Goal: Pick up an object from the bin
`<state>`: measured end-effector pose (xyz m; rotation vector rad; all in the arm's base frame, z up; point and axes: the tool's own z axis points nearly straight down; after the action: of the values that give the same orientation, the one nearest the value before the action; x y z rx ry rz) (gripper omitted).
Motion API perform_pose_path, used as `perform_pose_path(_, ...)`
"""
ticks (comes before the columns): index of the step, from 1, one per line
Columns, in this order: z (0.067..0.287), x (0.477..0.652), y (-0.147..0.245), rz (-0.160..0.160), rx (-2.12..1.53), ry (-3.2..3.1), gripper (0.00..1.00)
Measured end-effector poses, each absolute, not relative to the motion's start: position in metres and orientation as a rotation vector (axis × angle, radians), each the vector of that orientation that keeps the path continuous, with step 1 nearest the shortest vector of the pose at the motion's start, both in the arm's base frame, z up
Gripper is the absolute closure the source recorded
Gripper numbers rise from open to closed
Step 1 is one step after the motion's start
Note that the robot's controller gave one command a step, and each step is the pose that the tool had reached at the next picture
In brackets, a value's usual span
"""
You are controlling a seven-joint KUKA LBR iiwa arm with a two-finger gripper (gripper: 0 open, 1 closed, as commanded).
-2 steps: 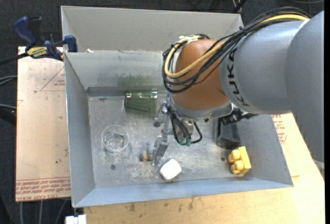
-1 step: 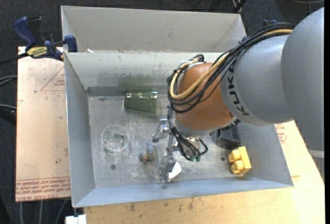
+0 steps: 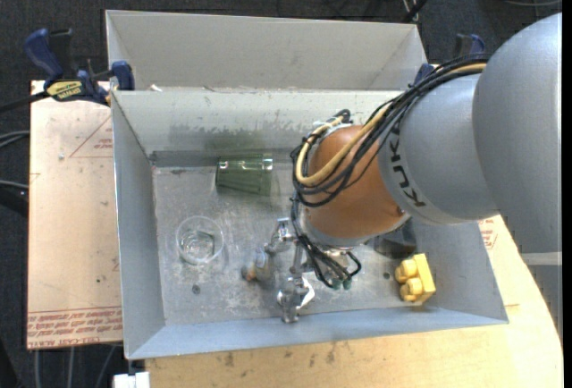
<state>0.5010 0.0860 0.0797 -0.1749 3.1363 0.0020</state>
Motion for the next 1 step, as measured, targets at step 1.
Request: perform_pose_path(1,0.0758,0.5003,0.1370,0.009,-0.265,3.115,1.00)
